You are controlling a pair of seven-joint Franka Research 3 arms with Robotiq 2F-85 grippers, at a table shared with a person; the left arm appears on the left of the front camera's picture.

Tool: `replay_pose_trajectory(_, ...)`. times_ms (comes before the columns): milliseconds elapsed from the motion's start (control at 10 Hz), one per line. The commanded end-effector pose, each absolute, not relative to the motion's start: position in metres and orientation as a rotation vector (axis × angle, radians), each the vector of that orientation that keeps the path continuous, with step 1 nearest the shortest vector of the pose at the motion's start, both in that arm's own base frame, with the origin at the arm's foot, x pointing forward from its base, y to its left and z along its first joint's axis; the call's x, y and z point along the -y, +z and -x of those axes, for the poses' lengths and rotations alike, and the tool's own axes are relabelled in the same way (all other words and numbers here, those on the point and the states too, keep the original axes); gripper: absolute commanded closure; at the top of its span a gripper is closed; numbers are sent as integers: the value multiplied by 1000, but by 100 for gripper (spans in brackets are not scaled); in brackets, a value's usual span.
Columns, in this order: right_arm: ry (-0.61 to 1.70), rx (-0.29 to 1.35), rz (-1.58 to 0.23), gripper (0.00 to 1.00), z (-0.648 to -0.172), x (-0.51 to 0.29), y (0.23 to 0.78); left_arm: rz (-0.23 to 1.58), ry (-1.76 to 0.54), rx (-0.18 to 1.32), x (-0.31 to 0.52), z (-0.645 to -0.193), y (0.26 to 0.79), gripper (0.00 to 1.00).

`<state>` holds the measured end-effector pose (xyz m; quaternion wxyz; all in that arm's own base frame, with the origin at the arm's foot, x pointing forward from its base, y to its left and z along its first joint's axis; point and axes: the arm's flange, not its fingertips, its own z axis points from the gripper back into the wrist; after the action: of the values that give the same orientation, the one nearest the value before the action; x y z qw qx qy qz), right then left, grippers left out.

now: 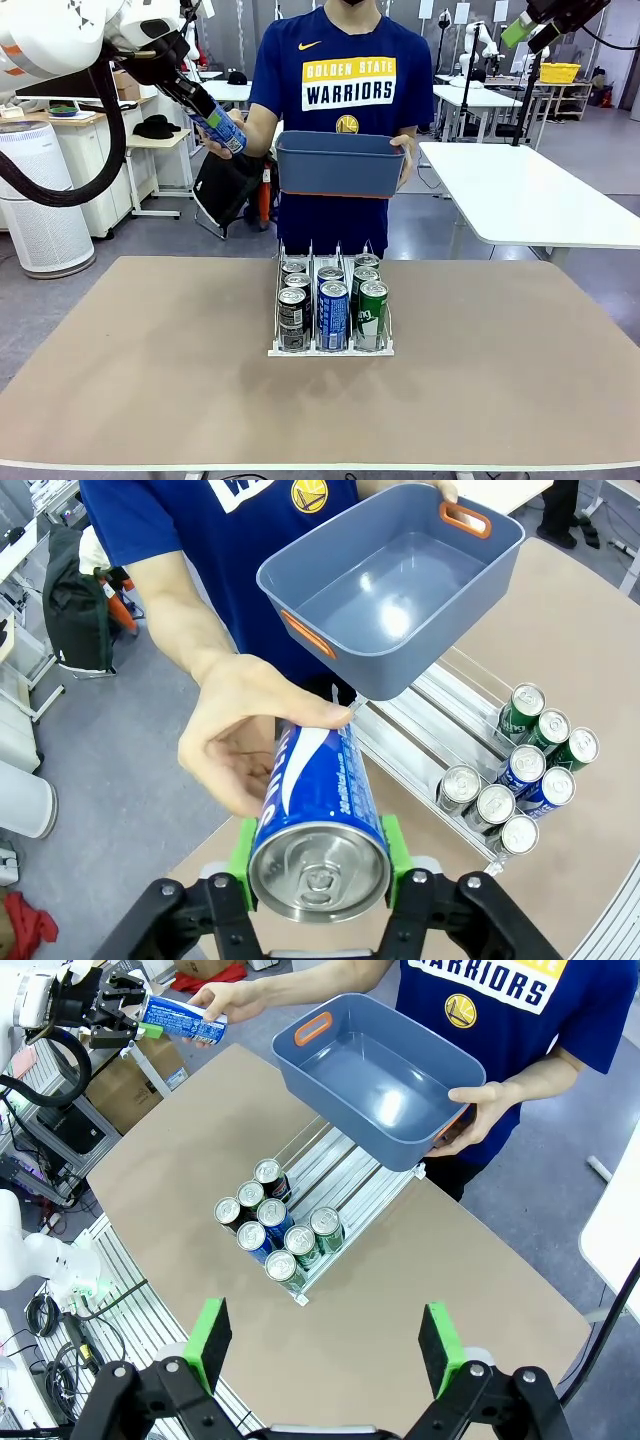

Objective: Fill the beverage cans into the dispenser.
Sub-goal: Place the picked Ionic drink in the line of the Automatic Can Dispenser with the same cans.

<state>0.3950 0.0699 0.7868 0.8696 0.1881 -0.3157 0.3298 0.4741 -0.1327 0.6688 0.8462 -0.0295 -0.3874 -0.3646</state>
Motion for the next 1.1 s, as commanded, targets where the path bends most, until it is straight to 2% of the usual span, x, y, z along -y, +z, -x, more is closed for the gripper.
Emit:
replay_pose_trajectory(0,693,658,-399,0,-392,-70,785,67,-785,828,128,-475,670,94)
replay_pose_trajectory(1000,693,658,-399,0,-392,-70,785,67,-785,828,128,-475,670,94)
